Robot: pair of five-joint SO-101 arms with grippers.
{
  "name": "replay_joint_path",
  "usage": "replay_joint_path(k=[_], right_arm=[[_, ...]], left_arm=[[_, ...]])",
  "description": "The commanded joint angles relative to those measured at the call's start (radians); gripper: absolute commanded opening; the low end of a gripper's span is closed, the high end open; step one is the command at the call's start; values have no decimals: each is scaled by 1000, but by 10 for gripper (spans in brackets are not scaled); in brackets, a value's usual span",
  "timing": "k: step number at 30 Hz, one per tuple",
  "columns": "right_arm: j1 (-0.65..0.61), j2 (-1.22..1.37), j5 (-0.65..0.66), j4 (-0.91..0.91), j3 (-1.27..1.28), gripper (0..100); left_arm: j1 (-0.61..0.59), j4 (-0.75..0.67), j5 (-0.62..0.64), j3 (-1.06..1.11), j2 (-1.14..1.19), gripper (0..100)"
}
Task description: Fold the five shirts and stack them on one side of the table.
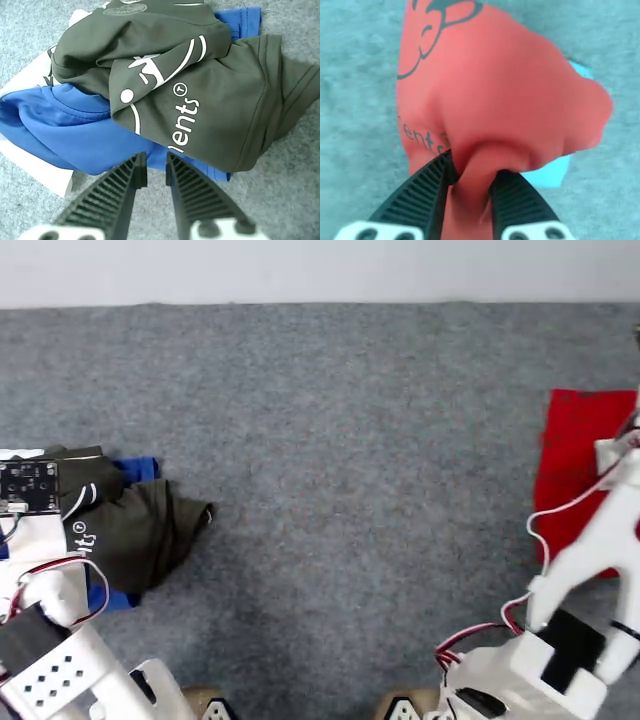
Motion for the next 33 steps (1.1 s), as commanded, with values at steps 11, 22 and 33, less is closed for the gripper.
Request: replay_joint_path(k=[11,22,33], right_arm=[[117,165,14,-196,-26,8],[157,286,170,-366,-28,200],[182,119,155,-274,-26,243]], left_arm=[[-2,-23,-9,-8,-6,76],[-2,-23,-31,-8,-3,76],[-2,-21,-57,-10,-9,76]])
